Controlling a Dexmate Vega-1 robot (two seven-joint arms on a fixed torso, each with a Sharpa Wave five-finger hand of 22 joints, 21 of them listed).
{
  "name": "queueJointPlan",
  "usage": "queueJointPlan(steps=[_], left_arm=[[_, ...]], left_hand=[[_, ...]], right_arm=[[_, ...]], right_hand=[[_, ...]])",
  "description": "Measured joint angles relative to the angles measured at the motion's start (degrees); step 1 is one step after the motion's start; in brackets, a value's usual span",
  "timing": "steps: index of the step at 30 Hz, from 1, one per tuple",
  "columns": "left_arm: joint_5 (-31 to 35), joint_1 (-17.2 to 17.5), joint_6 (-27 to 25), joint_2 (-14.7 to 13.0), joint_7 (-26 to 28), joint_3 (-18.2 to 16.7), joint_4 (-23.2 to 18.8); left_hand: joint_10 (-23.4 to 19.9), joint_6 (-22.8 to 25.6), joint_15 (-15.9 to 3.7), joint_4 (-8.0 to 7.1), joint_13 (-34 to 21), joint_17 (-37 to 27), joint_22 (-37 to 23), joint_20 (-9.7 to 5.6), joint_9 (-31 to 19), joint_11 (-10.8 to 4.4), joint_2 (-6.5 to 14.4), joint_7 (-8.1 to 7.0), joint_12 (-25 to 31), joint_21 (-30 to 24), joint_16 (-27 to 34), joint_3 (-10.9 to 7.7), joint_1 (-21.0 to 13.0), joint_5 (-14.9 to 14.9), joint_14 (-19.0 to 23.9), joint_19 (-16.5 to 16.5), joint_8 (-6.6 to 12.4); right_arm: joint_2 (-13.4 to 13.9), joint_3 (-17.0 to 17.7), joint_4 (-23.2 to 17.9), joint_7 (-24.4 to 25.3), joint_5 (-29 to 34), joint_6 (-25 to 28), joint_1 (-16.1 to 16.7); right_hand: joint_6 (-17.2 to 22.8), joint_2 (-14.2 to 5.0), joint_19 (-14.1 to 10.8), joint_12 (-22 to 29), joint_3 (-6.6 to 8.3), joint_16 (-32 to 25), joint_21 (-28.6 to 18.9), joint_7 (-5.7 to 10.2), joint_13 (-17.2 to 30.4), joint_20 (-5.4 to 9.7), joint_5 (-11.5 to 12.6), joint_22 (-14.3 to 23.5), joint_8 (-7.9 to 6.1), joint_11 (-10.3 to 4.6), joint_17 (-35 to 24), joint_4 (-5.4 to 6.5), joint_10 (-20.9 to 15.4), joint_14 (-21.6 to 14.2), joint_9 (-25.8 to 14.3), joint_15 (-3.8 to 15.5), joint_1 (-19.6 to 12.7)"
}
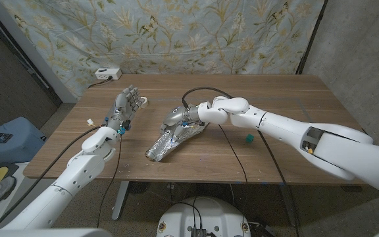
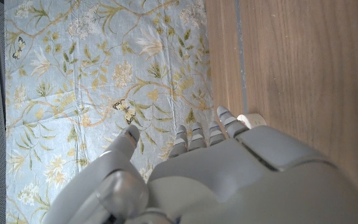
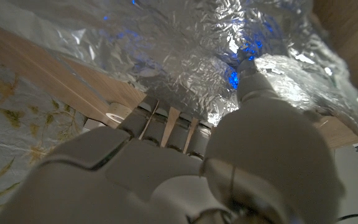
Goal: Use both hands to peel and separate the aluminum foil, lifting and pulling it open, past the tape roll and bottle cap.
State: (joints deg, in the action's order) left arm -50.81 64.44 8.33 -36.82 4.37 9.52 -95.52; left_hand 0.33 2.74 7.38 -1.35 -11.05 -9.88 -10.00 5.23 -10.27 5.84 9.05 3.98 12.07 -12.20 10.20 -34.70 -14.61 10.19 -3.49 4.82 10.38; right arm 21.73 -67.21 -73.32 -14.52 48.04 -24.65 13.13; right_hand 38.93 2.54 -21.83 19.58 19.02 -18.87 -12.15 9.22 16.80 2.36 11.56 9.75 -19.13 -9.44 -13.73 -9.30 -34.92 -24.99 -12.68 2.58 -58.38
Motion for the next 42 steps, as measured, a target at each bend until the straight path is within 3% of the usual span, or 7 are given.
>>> queueJointPlan(steps=[6, 13, 42], left_arm=[[-0.2, 0.1, -0.2, 0.0, 0.1, 0.0, -0.2], [-0.4, 0.2, -0.5, 0.0, 0.2, -0.1, -0.6], [0.4, 0.1, -0.5, 0.1, 0.0, 0.9, -1.3]], left_hand=[[0.0, 0.0, 0.00, 0.00, 0.1, 0.0, 0.0, 0.00, 0.0, 0.00, 0.2, 0.00, 0.0, 0.0, 0.0, 0.00, 0.2, 0.0, 0.0, 0.0, 0.00], [0.0, 0.0, -0.01, 0.00, 0.1, 0.0, 0.0, 0.00, 0.0, 0.00, 0.2, 0.00, 0.0, 0.0, 0.0, 0.00, 0.2, 0.0, 0.0, 0.0, 0.00], [-0.9, 1.2, 0.12, -0.07, 0.0, 0.0, 0.0, 0.31, 0.0, 0.21, 0.4, 0.10, 0.2, 0.0, 0.0, -0.40, 0.4, 0.0, 1.4, 0.3, 0.21]], right_arm=[[0.4, 0.1, 0.1, 1.8, 0.3, -0.8, 0.4], [1.1, 0.5, -0.5, 3.6, 0.8, -1.5, 0.9], [5.2, 4.6, -5.7, 4.3, -0.1, -2.6, 3.5]], right_hand=[[1.4, 0.21, -1.2, 1.4, 0.00, -0.9, 0.0, -0.05, 0.8, 0.19, 0.4, 0.0, -1.25, -0.64, -0.8, 0.00, -3.1, -1.8, -0.2, 0.08, -1.0], [2.6, 0.01, -1.7, 2.2, -0.33, -1.3, 0.0, 0.29, 1.3, 0.31, 0.3, 0.0, -1.52, -0.96, -1.3, -0.32, -4.6, -2.6, -0.1, 0.30, -1.8], [5.0, 0.13, -2.9, 2.9, -0.64, -2.3, 0.0, 1.32, 2.7, 0.30, 0.6, 0.0, -2.29, -1.14, -3.1, -0.20, -5.4, -4.2, 0.0, 0.27, -4.4]])
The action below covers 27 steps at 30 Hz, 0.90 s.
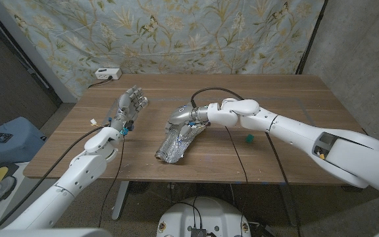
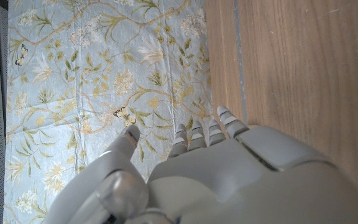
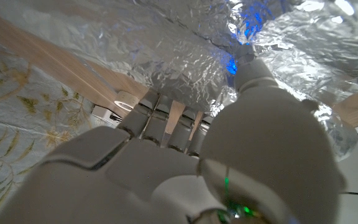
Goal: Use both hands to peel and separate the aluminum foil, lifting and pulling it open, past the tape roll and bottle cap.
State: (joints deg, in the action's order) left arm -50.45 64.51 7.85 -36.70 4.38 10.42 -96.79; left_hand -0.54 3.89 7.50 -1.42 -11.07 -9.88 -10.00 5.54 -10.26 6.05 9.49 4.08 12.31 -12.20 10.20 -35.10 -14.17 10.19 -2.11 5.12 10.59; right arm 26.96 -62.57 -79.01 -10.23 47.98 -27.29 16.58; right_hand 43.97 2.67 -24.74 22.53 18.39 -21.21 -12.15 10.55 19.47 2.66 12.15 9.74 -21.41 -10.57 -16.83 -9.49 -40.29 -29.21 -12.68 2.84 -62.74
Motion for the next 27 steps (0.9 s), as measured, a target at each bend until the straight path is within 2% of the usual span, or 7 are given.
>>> queueJointPlan(steps=[12, 17, 21, 27], left_arm=[[0.2, 0.0, 0.3, 0.0, -0.1, 0.3, -0.4], [0.2, 0.1, 0.5, 0.0, -0.1, 0.3, -0.7], [0.3, 0.2, 0.5, 0.0, -0.1, 0.4, -0.9], [0.6, 0.3, 0.6, -0.1, -0.1, 0.4, -1.3]], left_hand=[[-0.3, 0.0, 0.28, 0.00, 0.0, 0.0, 0.0, 0.00, 0.0, 0.30, 0.0, 0.00, 0.0, 0.0, 0.0, -0.47, 0.0, 0.0, 0.3, 0.0, 0.00], [-0.6, 0.0, 0.28, 0.16, 0.0, 0.0, 0.0, 0.22, 0.0, -0.01, 0.0, 0.00, 0.0, 0.0, 0.0, -0.64, 0.0, 0.0, 0.3, 0.2, -0.01], [-0.6, 0.2, 0.28, 0.23, 0.0, 0.0, 0.0, 0.31, 0.0, -0.01, 0.0, -0.21, 0.0, 0.0, 0.0, -0.70, 0.0, 0.0, 0.3, 0.3, -0.01], [-0.6, 0.3, 0.28, 0.23, 0.0, 0.0, 0.0, 0.31, 0.0, -0.01, 0.0, -0.30, 0.0, 0.0, 0.0, -0.70, 0.0, 0.0, 0.3, 0.3, -0.01]], right_arm=[[1.5, 2.0, -2.4, -1.4, -1.1, -0.2, 1.4], [2.1, 2.9, -3.3, -2.0, -1.8, -0.3, 1.9], [2.6, 3.6, -4.2, -2.4, -2.3, -0.3, 2.4], [3.2, 4.8, -5.5, -3.1, -3.4, -0.6, 3.2]], right_hand=[[0.3, -0.37, 0.0, 0.0, -0.07, 0.0, 0.0, -0.10, 0.4, 0.00, 0.0, 0.0, 0.12, 0.19, -0.3, -0.07, -0.4, 0.0, 0.0, 0.00, -0.4], [0.2, -0.50, 0.0, 0.0, -0.31, 0.0, 0.0, -0.09, 0.6, -0.02, 0.0, 0.0, -0.07, 0.21, -0.6, 0.17, -0.4, -0.2, 0.0, -0.20, -0.5], [0.2, -0.54, -0.7, 0.4, -0.31, 0.0, 0.0, -0.09, 0.6, -0.11, 0.0, 0.0, -0.24, 0.22, -0.8, 0.17, -0.4, -0.2, 0.0, -0.20, -0.6], [0.8, -0.35, -0.7, 0.4, -0.31, 0.0, 0.0, -0.20, 0.9, -0.11, 0.0, 0.0, -0.25, -0.13, -0.9, 0.17, -0.7, -0.4, 0.1, 0.03, -1.2]])
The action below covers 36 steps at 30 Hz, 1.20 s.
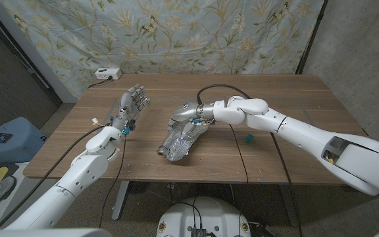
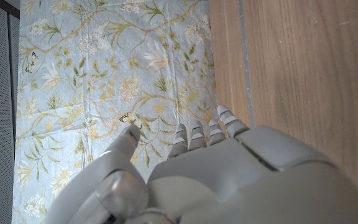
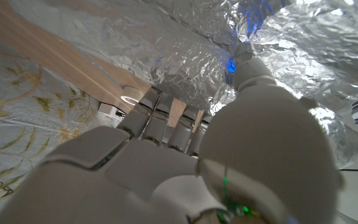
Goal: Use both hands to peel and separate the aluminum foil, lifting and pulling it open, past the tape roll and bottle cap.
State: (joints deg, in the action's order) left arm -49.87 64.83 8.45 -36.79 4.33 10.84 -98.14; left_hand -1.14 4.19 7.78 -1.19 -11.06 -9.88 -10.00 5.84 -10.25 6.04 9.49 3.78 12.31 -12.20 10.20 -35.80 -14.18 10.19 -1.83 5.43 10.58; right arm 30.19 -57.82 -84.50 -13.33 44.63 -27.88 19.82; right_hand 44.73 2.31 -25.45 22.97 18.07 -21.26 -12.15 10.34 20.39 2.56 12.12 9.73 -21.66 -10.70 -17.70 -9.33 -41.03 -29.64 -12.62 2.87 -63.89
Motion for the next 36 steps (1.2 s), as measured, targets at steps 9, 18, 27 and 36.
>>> queueJointPlan(steps=[9, 18, 27, 36], left_arm=[[0.3, 0.5, 0.0, -0.2, 0.5, 0.0, -0.9], [0.9, 0.9, 0.0, -0.2, 1.3, 0.4, -2.1], [1.7, 1.0, -0.6, -0.3, 2.3, 1.0, -3.4], [2.3, 0.7, -1.3, -0.4, 3.0, 1.7, -4.3]], left_hand=[[0.0, 0.0, 0.00, 0.25, 0.0, 0.3, 0.0, -0.02, 0.0, 0.00, 0.0, 0.00, 0.0, 0.0, 0.0, -0.24, 0.0, 0.2, 0.0, 0.0, 0.00], [-0.2, 0.3, 0.00, 0.48, 0.0, 0.3, 0.0, -0.11, 0.0, 0.21, 0.0, 0.31, 0.0, 0.0, 0.0, -0.48, 0.0, 0.2, 0.0, 0.1, 0.00], [-0.2, 0.3, -0.22, 0.48, 0.0, 0.3, 0.0, -0.11, 0.0, 0.21, 0.0, 0.31, 0.0, 0.0, 0.0, -0.48, 0.0, 0.2, 0.2, 0.1, 0.00], [-0.4, 0.3, -0.32, 0.71, 0.0, 0.3, 0.0, -0.11, 0.0, 0.41, 0.0, 0.31, 0.0, 0.0, 0.0, -0.71, 0.0, 0.2, 0.3, 0.1, 0.00]], right_arm=[[0.9, 1.6, -1.6, -1.4, -2.2, -0.2, 1.0], [2.0, 3.7, -3.4, -3.5, -5.4, -0.4, 2.3], [3.2, 5.8, -5.2, -5.9, -9.1, -0.3, 3.6], [4.4, 7.7, -6.8, -8.6, -13.3, 0.3, 4.6]], right_hand=[[0.0, 0.03, 0.0, 0.0, -0.32, 0.0, 0.0, 0.01, 0.2, 0.00, 0.0, 0.0, 0.01, 0.14, -0.3, 0.15, -0.3, -0.4, -0.1, -0.23, -0.4], [0.4, -0.01, -0.2, 0.4, -0.39, -0.4, 0.0, -0.01, 0.5, 0.21, 0.0, 0.0, -0.41, 0.03, -0.5, 0.08, -0.6, -0.6, -0.1, 0.00, -0.5], [0.6, -0.16, -0.2, 0.4, -0.63, -0.4, 0.0, -0.02, 0.7, 0.21, -0.2, 0.0, -0.41, 0.24, -1.0, 0.32, -0.8, -1.1, 0.0, -0.09, -0.6], [0.6, -0.18, -0.7, 0.4, -0.63, -0.4, 0.0, -0.02, 1.1, 0.10, -0.2, 0.0, -0.40, 0.42, -1.1, 0.31, -1.0, -1.1, 0.0, -0.09, -0.6]])
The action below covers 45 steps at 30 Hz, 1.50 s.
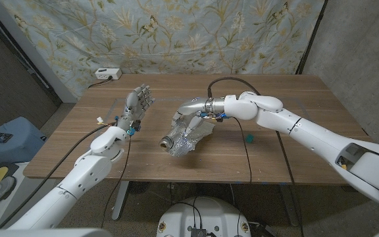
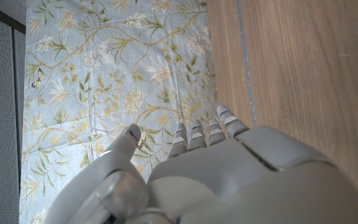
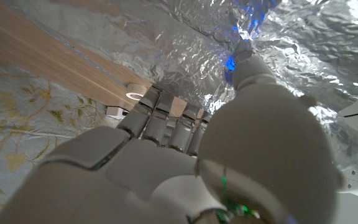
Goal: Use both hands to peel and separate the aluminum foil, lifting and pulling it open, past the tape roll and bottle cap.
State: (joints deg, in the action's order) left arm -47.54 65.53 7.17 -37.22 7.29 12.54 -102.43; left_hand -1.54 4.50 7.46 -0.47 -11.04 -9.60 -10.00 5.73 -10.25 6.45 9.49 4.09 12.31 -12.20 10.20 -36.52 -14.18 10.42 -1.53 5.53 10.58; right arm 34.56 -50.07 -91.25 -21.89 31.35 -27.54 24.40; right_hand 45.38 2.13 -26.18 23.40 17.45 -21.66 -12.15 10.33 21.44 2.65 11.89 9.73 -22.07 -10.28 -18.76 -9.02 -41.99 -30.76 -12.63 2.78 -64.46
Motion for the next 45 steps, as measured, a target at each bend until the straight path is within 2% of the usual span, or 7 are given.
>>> queueJointPlan(steps=[14, 20, 21, 24, 41, 45], left_arm=[[0.6, -1.3, -1.0, 0.2, 0.7, 1.1, -0.4], [0.6, -2.2, -1.0, 0.5, 0.7, 1.7, -0.2], [0.9, -2.3, -1.5, 0.6, 0.8, 1.8, -0.1], [0.9, -2.6, -1.6, 0.7, 0.7, 2.0, 0.1], [0.8, -4.8, -2.7, 1.2, -0.3, 3.2, 1.5], [0.7, -5.5, -2.9, 1.4, -0.7, 3.5, 2.3]], left_hand=[[-0.3, 0.3, 0.31, 0.24, 0.0, 0.0, 0.0, 0.00, 0.0, -0.31, 0.0, -0.28, 0.0, 0.0, 0.0, -0.24, 0.0, 0.0, 0.3, 0.0, 0.00], [-0.3, 0.6, 0.31, 0.24, 0.0, 0.0, 0.0, 0.00, 0.0, -0.31, 0.0, 0.00, 0.0, 0.0, 0.0, -0.24, 0.0, 0.0, 0.3, 0.0, 0.00], [-0.3, 0.6, 0.31, 0.24, 0.0, 0.0, 0.0, 0.00, 0.0, -0.31, 0.0, 0.00, 0.0, 0.0, 0.0, -0.24, 0.0, 0.0, 0.3, 0.0, 0.00], [-0.3, 0.6, 0.31, 0.24, 0.0, 0.0, 0.0, 0.00, 0.0, -0.31, 0.0, 0.00, 0.0, 0.0, 0.0, -0.24, 0.0, 0.0, 0.3, 0.0, 0.00], [-0.3, 0.6, 0.31, 0.48, 0.0, -0.2, 0.0, -0.31, 0.0, -0.31, 0.0, 0.00, 0.2, 0.3, 0.0, -0.48, 0.0, 0.0, 0.3, 0.3, 0.00], [-0.6, 0.6, 0.31, 0.48, 0.0, -0.2, 0.0, -0.31, 0.0, 0.01, 0.0, 0.00, 0.2, 0.3, 0.0, -0.47, 0.0, 0.0, 0.3, 0.3, 0.00]], right_arm=[[1.5, 3.1, -1.3, -4.7, -8.8, 1.1, 0.8], [1.5, 3.1, -1.3, -6.6, -12.7, 2.5, 0.8], [2.5, 4.7, -2.5, -6.7, -13.4, 2.8, 1.2], [2.8, 5.3, -3.1, -8.0, -15.5, 3.6, 1.3], [4.0, 7.1, -5.3, -12.5, -24.4, 7.5, 1.3], [4.0, 7.5, -5.4, -13.9, -27.4, 9.3, 1.0]], right_hand=[[0.0, 0.00, -0.7, 0.3, -0.40, -0.5, 0.0, 0.00, 0.2, -0.08, 0.0, 0.0, -0.25, 0.14, -0.5, 0.09, -0.1, -0.5, 0.0, 0.06, 0.0], [0.4, 0.00, -0.7, 0.6, -0.40, -0.8, 0.0, -0.40, 0.4, -0.08, -0.1, 0.3, -0.25, 0.32, -0.8, 0.08, -0.8, -1.0, 0.0, 0.21, 0.0], [0.4, 0.00, -0.7, 0.6, -0.44, -0.8, 0.0, -0.40, 0.5, -0.08, -0.2, 0.3, -0.25, 0.30, -0.8, 0.12, -0.8, -1.1, 0.0, 0.32, 0.0], [0.6, 0.00, -0.7, 0.6, -0.64, -1.0, 0.0, -0.59, 0.5, -0.08, -0.2, 0.3, -0.25, 0.40, -1.1, 0.32, -1.1, -1.6, 0.0, 0.20, 0.0], [0.9, -0.02, -1.0, 0.8, -1.20, -1.3, 0.0, -0.88, 0.7, -0.19, -0.2, 0.3, -0.22, 0.82, -1.6, 0.22, -1.5, -2.1, -0.3, 0.08, 0.0], [0.9, -0.02, -1.3, 0.8, -1.26, -1.7, 0.0, -0.89, 0.8, 0.11, -0.2, 0.3, -0.67, 1.12, -1.8, 0.16, -1.8, -2.4, -0.3, 0.37, 0.0]])
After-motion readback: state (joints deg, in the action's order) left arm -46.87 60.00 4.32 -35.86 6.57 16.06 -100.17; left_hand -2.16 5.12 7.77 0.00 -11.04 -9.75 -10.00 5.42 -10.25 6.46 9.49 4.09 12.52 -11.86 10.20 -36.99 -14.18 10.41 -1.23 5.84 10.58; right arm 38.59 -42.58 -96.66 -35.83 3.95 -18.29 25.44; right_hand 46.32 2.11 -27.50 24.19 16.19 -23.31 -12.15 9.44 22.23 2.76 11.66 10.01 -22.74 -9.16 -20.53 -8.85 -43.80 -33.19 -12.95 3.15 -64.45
